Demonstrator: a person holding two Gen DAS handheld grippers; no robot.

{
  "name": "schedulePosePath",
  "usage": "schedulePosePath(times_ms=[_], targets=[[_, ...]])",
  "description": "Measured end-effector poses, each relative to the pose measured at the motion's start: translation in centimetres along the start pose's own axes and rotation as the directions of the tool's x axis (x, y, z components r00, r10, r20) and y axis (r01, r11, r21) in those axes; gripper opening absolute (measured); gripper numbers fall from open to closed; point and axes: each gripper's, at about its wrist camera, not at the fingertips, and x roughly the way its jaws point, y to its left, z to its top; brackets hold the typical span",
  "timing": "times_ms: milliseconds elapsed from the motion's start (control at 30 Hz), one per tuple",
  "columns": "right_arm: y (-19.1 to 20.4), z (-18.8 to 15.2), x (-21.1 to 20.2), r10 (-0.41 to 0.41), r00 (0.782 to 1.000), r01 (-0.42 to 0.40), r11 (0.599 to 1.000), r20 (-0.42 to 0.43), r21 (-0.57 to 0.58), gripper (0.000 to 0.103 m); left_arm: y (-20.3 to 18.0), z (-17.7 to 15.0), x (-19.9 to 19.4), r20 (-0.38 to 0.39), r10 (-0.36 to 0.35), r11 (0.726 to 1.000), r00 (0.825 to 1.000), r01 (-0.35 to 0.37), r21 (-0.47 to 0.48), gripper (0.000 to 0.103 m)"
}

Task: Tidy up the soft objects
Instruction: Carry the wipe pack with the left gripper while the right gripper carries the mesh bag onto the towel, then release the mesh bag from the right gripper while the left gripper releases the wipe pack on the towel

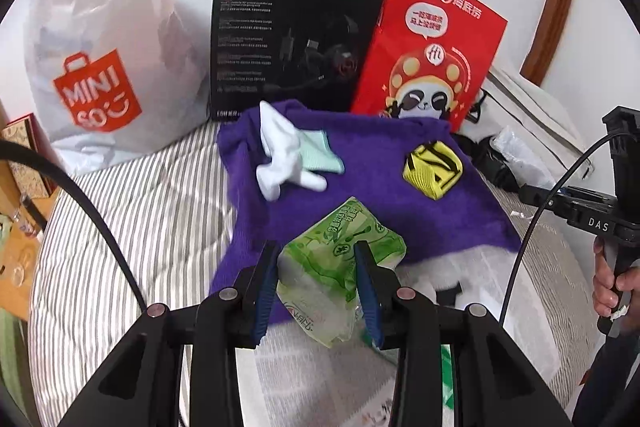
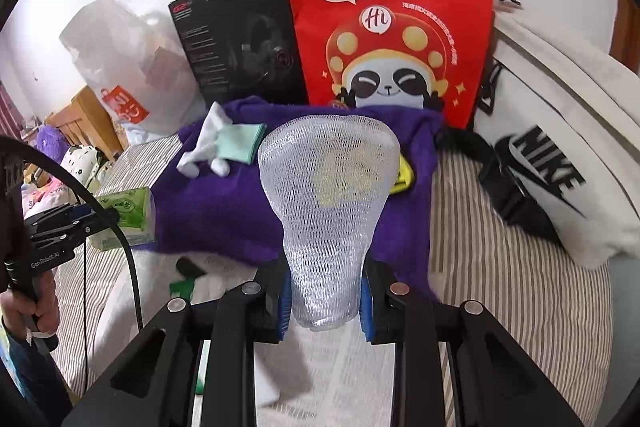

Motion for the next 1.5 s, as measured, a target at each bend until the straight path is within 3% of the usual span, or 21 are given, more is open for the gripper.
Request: schedulePosePath(times_ms=[567, 733, 867, 1300, 1500], targets=[[0.4, 7.6, 3.7, 0.012, 0.999, -0.016, 0.995, -0.042, -0.096, 0.027, -0.7, 7.7, 4.4, -0.029, -0.034, 0.996, 0.999, 0.036, 0.085, 0.035], [0.1, 7.5, 4.9, 0.026, 0.998, -0.032, 0.995, -0.058, -0.094, 0.027, -1.1, 8.3, 6.1, -0.046, -0.04, 0.994, 0.998, 0.044, 0.102, 0.035], [-0.5, 7.0, 6.4, 0.008, 0.993, -0.019, 0.995, -0.119, -0.094, 0.027, -1.0, 8.0, 7.3, -0.069, -0.04, 0.994, 0.997, 0.047, 0.098, 0.035], [-1.2, 4.8, 9.4, 0.021, 0.961, -0.063, 0.987, -0.275, -0.148, 0.027, -0.4, 7.6, 8.9, -0.108, -0.014, 0.994, 0.994, 0.025, 0.105, 0.035], [-0.6, 3.8, 11.4, -0.015, 0.942, -0.051, 0.981, -0.334, -0.189, 0.027, -0.2, 7.4, 9.3, -0.122, -0.012, 0.994, 0.992, 0.025, 0.108, 0.036]])
